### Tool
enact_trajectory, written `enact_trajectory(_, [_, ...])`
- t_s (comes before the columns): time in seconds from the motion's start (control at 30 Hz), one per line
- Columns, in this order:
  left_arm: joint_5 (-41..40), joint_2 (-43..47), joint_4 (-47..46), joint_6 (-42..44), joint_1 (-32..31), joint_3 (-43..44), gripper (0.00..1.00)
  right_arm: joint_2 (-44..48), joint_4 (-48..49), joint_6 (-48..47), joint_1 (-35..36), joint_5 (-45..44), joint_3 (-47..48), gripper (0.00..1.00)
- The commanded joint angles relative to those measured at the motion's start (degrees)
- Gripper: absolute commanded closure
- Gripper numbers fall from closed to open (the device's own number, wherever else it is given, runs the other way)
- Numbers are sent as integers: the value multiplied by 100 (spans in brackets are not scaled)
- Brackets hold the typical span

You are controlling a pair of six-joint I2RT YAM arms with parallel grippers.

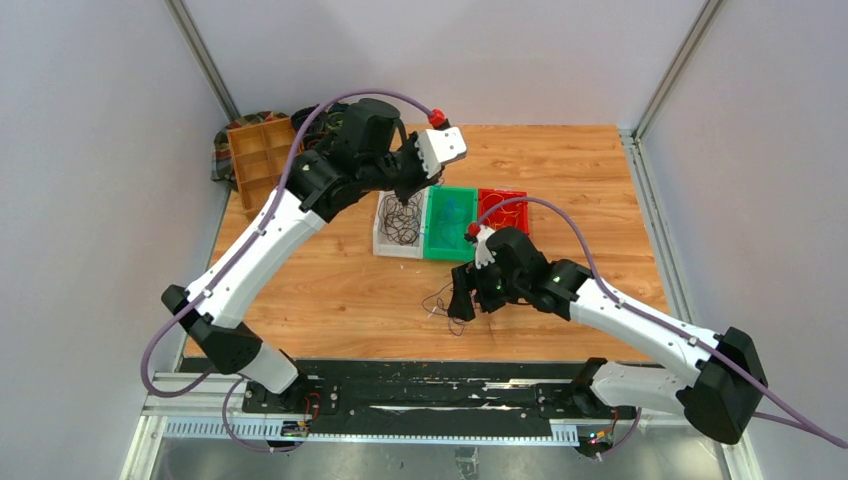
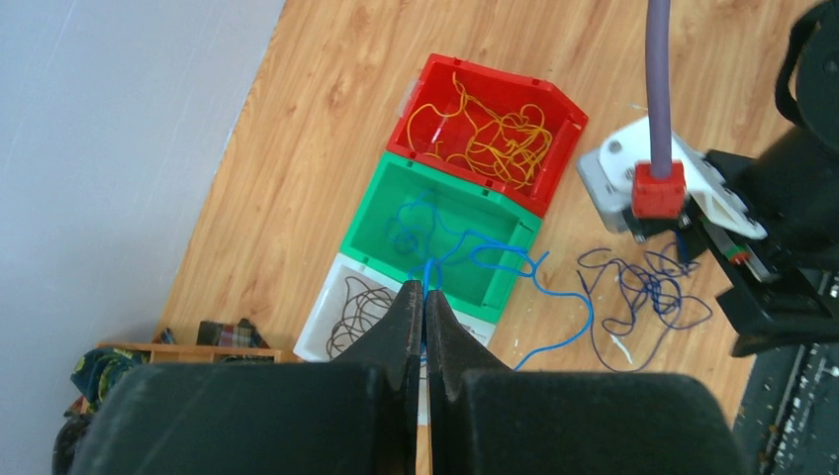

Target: Untangle the cables

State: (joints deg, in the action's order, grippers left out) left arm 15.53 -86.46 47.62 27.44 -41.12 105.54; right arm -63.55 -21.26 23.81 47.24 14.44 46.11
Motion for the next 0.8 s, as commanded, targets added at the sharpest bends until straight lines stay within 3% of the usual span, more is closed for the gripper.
enact_trajectory(0.0, [-274, -338, -648, 23, -54, -181, 100, -233, -1204, -68, -131, 443, 161, 24])
enact_trajectory(0.17, [-546, -846, -1184, 20, -54, -345, 100, 3, -1469, 66, -409, 706, 76, 27])
enact_trajectory(0.43, [-1096, -1643, -1967, 165, -53, -336, 100, 979, -1373, 458, -609, -197, -343, 28])
enact_trajectory(0.63, [-1651, -2033, -2530, 402, -53, -736, 100, 1340, -1068, 737, -625, -368, -647, 29])
enact_trajectory(0.77, [-1525, -2251, -2715, 153, -54, -814, 100, 1430, -802, 926, -633, -383, -850, 29])
